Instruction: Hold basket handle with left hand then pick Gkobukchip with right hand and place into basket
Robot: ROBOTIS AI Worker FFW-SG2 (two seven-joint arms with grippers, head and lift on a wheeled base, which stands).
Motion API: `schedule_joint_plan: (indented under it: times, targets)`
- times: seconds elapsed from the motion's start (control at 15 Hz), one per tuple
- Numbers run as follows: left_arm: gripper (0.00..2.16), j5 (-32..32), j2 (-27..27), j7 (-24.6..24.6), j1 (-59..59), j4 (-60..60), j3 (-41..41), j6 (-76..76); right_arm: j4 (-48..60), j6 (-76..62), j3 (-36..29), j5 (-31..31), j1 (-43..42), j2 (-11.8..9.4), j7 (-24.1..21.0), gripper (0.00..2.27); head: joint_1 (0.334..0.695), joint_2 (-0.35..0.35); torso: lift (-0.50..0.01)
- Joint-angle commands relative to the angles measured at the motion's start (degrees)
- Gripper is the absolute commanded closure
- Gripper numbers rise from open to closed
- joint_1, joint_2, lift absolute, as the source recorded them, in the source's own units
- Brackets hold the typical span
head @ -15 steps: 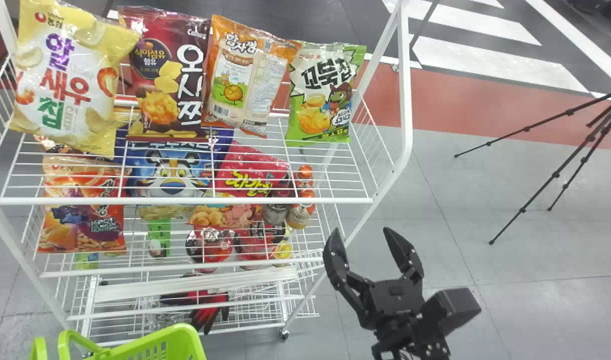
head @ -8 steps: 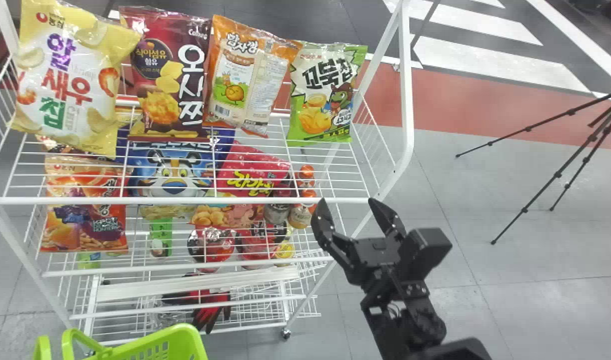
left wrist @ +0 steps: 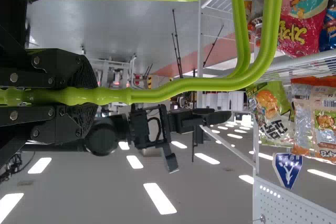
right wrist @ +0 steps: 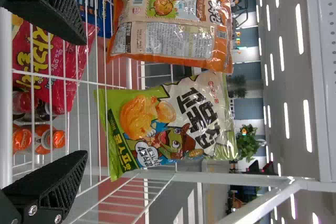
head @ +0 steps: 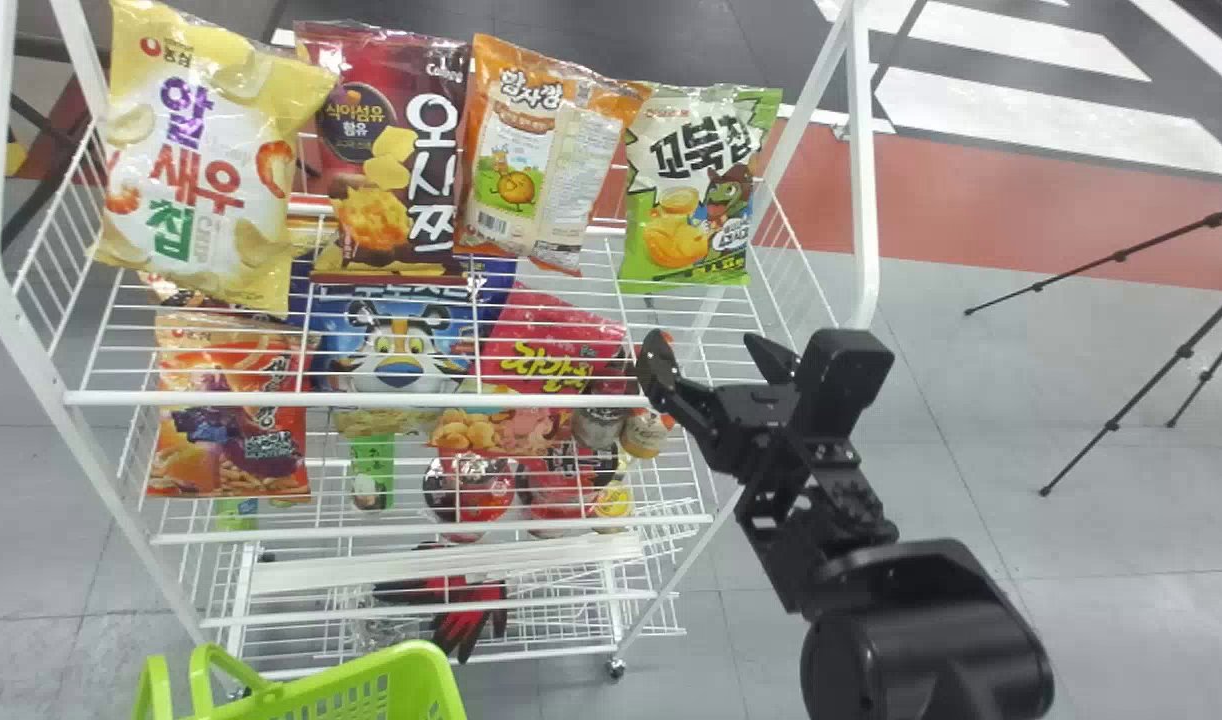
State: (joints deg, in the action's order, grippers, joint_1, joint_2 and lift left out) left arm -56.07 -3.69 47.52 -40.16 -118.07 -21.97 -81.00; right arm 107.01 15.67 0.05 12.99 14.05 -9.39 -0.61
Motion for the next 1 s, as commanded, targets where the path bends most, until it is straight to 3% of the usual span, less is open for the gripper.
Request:
schedule_joint_plan:
  times: [0.0,0.93]
  targets:
    - [1.89,0.0,-0.1,-0.1,0.0,-0.1,0.0,0.0,-1.3,3.5,0.2,-0.3,-4.0,0.7,0.0,0.04,0.695,-0.262,0.000]
    - [1.89,-0.1,-0.3,0.0,-0.1,-1.0,-0.5,-0.4,-22.1,14.7,2.3,-1.0,-28.9,-1.6,0.2,0.04,0.695,-0.246,0.000]
